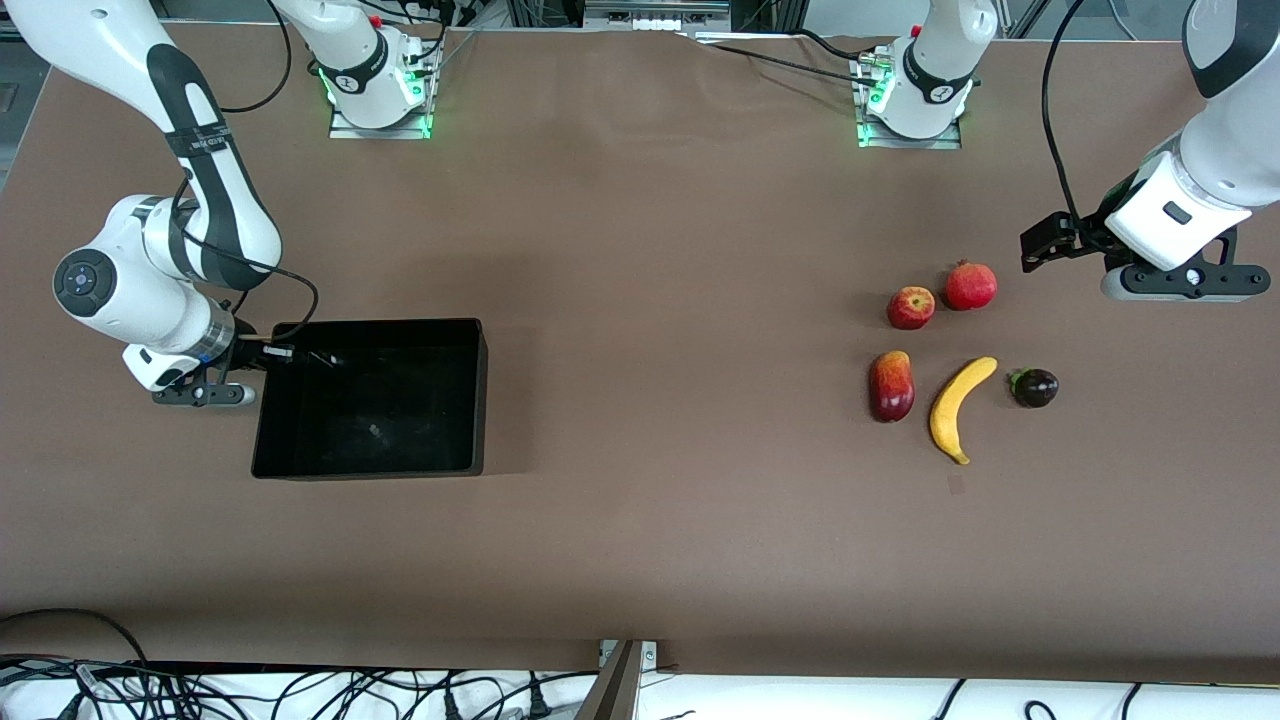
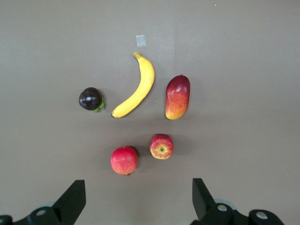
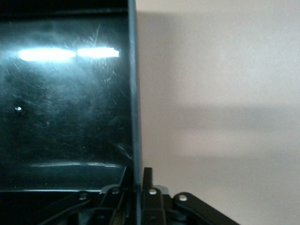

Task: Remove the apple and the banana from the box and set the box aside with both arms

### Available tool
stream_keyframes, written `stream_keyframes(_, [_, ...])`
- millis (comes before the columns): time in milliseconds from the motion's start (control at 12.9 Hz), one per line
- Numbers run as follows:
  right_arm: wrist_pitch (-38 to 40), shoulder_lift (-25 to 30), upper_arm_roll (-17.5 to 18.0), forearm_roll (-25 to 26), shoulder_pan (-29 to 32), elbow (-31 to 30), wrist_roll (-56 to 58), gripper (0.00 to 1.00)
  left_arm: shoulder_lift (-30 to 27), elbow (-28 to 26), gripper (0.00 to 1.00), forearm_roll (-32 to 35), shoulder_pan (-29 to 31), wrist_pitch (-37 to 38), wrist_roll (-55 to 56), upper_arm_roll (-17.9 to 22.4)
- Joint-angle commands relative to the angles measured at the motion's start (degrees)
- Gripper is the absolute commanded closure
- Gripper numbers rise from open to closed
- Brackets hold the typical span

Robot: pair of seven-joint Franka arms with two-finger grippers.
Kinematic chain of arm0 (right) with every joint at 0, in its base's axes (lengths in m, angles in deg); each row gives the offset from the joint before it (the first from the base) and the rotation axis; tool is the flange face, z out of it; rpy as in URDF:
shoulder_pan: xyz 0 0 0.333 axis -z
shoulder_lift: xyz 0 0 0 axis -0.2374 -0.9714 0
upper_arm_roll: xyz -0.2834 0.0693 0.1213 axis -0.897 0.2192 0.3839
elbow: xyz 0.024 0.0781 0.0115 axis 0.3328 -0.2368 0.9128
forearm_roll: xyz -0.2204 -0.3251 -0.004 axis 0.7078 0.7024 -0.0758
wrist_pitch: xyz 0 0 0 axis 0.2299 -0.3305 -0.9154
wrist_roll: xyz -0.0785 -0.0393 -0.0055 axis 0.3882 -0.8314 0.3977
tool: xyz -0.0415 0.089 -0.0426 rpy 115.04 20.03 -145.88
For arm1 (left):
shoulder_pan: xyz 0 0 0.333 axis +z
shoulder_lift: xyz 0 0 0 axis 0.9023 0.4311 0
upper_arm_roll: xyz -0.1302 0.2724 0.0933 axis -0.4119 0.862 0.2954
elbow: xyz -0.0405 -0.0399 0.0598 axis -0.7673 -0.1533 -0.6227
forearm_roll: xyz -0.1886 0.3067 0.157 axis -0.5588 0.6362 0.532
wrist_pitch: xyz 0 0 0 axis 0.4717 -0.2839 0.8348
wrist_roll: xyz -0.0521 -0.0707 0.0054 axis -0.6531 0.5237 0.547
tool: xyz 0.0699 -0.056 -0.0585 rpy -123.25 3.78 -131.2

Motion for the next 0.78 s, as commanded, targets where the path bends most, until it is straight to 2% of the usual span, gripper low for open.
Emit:
stream_keyframes(0, [0.4, 4.4, 1.1, -0.2, 0.2, -0.5, 1.5, 0.00, -1.0, -0.5, 0.00, 0.5, -0.6, 0.6, -0.1, 0.4])
stream_keyframes(155, [1.2, 6.7, 2.6, -0.1, 0.1, 1.4, 1.8, 0.00, -0.9, -0.5, 0.00, 0.5, -0.6, 0.6, -0.1, 0.4])
stream_keyframes(311, [6.6, 8.6, 3.2, -0.1, 0.1, 4.8, 1.8, 0.00, -1.0, -0.5, 0.00, 0.5, -0.6, 0.6, -0.1, 0.4])
stream_keyframes(699, [29.4, 11.4, 5.1, -0.3, -0.1, 20.1, 1.2, 0.00, -0.9, -0.5, 0.00, 0.5, -0.7, 0.6, -0.1, 0.4])
